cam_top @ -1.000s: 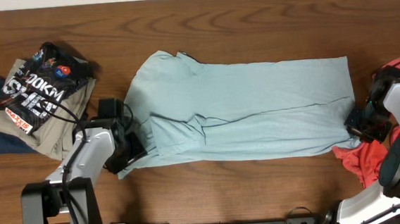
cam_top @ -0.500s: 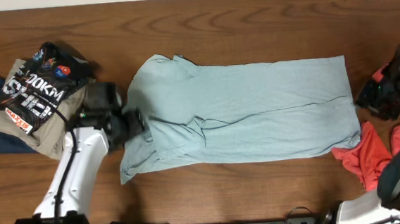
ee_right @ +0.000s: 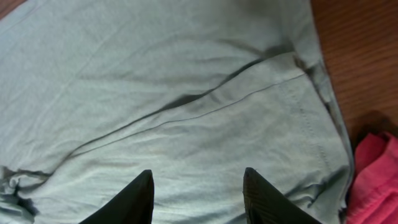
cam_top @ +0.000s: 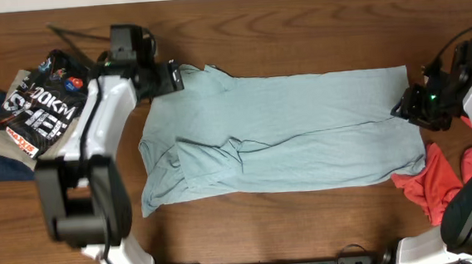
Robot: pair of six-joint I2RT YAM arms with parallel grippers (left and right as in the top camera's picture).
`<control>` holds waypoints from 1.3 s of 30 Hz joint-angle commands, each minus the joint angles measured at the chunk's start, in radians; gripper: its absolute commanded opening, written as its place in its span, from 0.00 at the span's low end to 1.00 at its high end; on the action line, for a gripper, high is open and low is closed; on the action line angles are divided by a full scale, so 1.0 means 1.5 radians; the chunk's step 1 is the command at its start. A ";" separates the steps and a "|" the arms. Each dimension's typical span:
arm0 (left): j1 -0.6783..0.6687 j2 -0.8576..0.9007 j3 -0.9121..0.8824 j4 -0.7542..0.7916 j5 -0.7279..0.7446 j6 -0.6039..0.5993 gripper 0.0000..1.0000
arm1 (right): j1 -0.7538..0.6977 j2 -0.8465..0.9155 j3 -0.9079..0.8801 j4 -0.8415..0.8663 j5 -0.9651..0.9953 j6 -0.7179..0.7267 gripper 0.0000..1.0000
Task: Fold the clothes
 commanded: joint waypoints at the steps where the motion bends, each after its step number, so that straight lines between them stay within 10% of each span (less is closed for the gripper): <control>1: -0.005 0.062 0.039 0.032 0.012 0.097 0.87 | 0.016 -0.001 -0.003 -0.005 -0.008 -0.016 0.45; 14: -0.036 0.171 0.039 0.181 0.012 0.124 0.78 | 0.042 -0.001 -0.003 -0.001 -0.003 -0.016 0.47; 23: -0.054 0.183 0.039 0.169 0.012 0.117 0.06 | 0.045 -0.001 -0.003 0.039 0.002 -0.016 0.48; 39: -0.033 0.098 0.039 -0.004 0.012 -0.007 0.06 | 0.046 0.033 -0.004 0.254 0.067 -0.016 0.54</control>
